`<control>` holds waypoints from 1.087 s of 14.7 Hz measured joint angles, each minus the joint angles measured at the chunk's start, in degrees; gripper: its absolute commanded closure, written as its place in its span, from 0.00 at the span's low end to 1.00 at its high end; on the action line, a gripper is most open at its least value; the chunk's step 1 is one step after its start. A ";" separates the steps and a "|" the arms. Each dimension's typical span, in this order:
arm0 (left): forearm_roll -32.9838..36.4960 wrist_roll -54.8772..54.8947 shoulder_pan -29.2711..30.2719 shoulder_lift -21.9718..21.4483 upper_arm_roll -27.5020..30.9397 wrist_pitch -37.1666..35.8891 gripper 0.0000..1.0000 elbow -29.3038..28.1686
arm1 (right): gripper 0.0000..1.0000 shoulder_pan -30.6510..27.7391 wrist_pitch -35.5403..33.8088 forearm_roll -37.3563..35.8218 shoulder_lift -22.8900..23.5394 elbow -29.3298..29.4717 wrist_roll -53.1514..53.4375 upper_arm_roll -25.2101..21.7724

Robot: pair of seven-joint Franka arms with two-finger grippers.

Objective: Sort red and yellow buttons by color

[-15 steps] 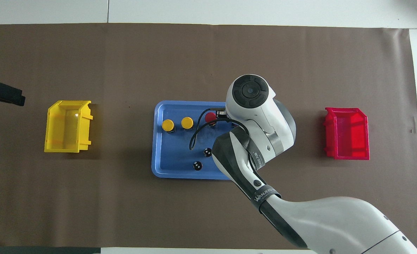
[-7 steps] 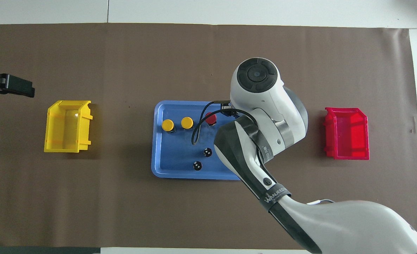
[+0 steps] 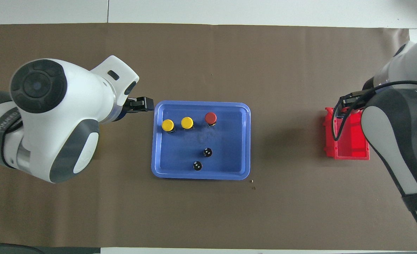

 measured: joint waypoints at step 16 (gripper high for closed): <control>0.00 -4.69 -4.95 9.08 0.15 12.23 0.97 -5.68 | 0.87 -4.90 22.16 0.00 -7.06 -26.70 -4.15 0.31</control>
